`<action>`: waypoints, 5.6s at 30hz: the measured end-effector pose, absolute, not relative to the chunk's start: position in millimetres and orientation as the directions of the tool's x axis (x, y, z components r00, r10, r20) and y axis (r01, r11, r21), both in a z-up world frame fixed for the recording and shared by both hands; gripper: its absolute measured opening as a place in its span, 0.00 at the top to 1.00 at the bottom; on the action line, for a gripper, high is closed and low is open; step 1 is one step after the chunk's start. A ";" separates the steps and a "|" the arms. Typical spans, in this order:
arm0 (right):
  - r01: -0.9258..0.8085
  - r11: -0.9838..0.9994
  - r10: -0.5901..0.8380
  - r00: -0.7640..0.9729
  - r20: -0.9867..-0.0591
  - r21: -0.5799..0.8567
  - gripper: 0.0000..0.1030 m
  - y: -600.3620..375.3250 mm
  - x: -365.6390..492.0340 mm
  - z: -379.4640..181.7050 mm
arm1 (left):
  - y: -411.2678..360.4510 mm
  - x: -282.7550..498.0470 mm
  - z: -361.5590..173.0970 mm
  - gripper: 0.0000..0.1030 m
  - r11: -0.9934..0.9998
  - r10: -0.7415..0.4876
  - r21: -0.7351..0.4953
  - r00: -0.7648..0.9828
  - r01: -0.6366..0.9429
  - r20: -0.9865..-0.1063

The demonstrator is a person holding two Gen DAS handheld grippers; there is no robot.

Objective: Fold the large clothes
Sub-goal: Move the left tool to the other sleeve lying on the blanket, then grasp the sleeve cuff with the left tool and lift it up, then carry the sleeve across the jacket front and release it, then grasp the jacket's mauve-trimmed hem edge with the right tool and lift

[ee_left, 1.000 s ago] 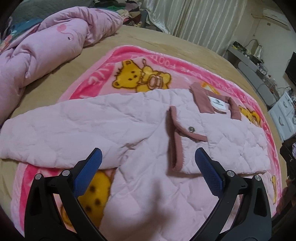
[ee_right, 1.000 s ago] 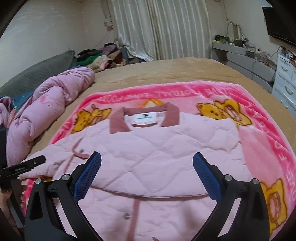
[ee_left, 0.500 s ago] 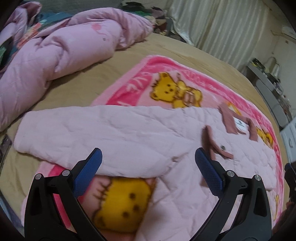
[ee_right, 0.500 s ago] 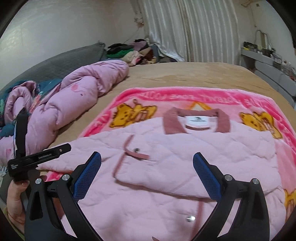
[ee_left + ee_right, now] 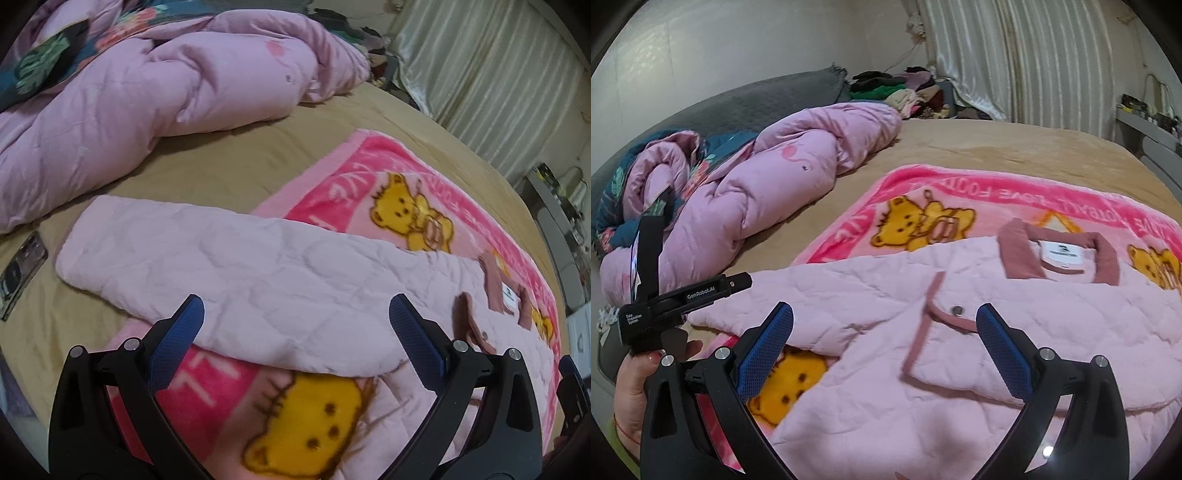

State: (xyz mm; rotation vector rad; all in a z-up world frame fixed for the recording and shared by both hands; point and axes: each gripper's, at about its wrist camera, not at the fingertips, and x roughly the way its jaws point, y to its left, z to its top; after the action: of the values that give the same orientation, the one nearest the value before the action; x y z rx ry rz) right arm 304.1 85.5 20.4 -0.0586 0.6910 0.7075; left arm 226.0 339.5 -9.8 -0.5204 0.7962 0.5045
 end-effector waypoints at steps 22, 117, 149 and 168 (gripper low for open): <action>-0.694 0.701 0.602 0.451 -0.659 0.165 0.04 148.3 293.0 -4.6 | 418.9 189.5 -46.6 0.09 0.564 0.258 -0.293 0.502 -0.772 -0.826; -0.104 0.949 0.286 0.684 -0.671 0.298 0.04 -197.4 346.9 -41.3 | 48.7 289.2 -10.0 0.81 0.916 -0.330 0.006 0.761 0.402 -0.558; -0.013 0.805 0.463 0.640 -0.613 0.594 0.04 -248.1 350.0 -54.5 | -19.7 245.7 -34.3 0.10 0.786 -0.362 0.143 0.635 0.601 -0.682; -0.030 0.755 0.546 0.582 -0.603 0.655 0.22 -207.1 378.2 -73.1 | 128.1 293.9 5.3 0.09 0.997 -0.023 0.045 0.749 0.070 -0.662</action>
State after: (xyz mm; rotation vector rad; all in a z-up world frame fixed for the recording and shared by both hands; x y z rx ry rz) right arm 378.2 -207.1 -73.1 0.6450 0.8964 0.3648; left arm 293.9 128.1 5.3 0.0683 0.7230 -0.0508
